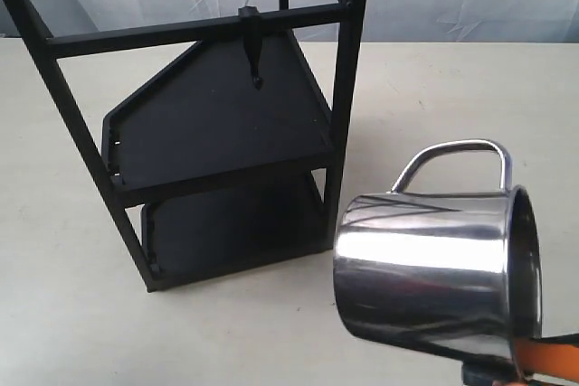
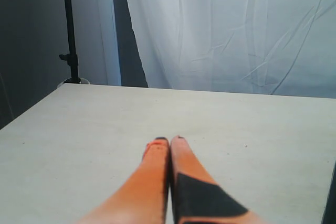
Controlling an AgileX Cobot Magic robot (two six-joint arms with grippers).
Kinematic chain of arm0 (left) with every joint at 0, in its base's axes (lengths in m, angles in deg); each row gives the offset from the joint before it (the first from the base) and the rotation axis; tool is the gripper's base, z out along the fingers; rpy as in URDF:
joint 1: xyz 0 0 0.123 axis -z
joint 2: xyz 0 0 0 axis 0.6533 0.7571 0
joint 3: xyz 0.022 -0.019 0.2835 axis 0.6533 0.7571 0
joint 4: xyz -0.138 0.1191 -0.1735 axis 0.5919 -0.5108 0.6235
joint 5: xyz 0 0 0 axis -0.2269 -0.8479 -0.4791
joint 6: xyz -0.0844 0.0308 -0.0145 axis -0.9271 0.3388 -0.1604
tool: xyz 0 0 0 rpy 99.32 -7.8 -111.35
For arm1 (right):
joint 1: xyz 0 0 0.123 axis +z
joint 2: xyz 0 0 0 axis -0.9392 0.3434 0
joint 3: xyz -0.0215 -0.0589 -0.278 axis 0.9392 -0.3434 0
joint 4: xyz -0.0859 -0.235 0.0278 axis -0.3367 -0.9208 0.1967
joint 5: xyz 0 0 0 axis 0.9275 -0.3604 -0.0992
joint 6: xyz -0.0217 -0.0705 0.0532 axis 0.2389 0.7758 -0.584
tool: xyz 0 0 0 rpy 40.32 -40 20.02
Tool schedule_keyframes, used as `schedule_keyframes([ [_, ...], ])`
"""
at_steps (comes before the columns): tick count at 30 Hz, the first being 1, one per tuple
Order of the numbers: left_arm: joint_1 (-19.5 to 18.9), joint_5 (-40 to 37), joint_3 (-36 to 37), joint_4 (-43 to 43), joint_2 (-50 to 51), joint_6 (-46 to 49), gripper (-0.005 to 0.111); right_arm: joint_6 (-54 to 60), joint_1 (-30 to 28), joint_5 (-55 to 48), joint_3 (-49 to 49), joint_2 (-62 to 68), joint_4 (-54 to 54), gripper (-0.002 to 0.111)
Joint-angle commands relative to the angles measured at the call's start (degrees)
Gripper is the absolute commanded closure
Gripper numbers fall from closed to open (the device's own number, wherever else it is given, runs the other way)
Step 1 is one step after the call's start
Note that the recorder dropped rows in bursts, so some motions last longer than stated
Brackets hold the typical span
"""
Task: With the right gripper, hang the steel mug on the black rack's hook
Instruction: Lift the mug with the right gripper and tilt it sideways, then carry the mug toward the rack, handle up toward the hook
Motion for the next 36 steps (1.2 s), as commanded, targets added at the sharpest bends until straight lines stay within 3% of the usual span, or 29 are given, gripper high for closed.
schedule_keyframes([
  [1,0.5,0.3,0.0,0.4,-0.3,-0.1,0.105,10.1,0.3,1.0,0.1,0.4,-7.2,0.109],
  [7,0.5,0.3,0.0,0.4,-0.3,-0.1,0.105,10.1,0.3,18.1,0.1,12.3,-6.9,0.109],
  [13,0.5,0.3,0.0,0.4,-0.3,-0.1,0.105,9.6,0.3,22.3,1.0,17.0,-7.1,0.109],
  [16,0.5,0.3,0.0,0.4,-0.3,-0.1,0.105,10.0,0.3,21.8,3.2,23.1,-7.4,0.109],
  [20,0.5,0.3,0.0,0.4,-0.3,-0.1,0.105,11.3,0.3,12.4,9.2,35.4,-12.3,0.109],
  [23,0.5,0.3,0.0,0.4,-0.3,-0.1,0.105,6.1,0.3,8.1,14.3,41.2,-15.9,0.109],
  [26,0.5,0.3,0.0,0.4,-0.3,-0.1,0.105,-5.3,0.3,7.3,17.6,42.4,-27.6,0.109],
  [30,0.5,0.3,0.0,0.4,-0.3,-0.1,0.105,-38.8,0.6,-10.4,24.6,45.3,-59.5,0.109],
  [33,0.5,0.3,0.0,0.4,-0.3,-0.1,0.105,-57.4,2.9,-18.9,25.9,46.2,-82.9,0.109],
  [36,0.5,0.3,0.0,0.4,-0.3,-0.1,0.105,-61.1,6.3,-18.1,25.9,46.2,-87.2,0.109],
])
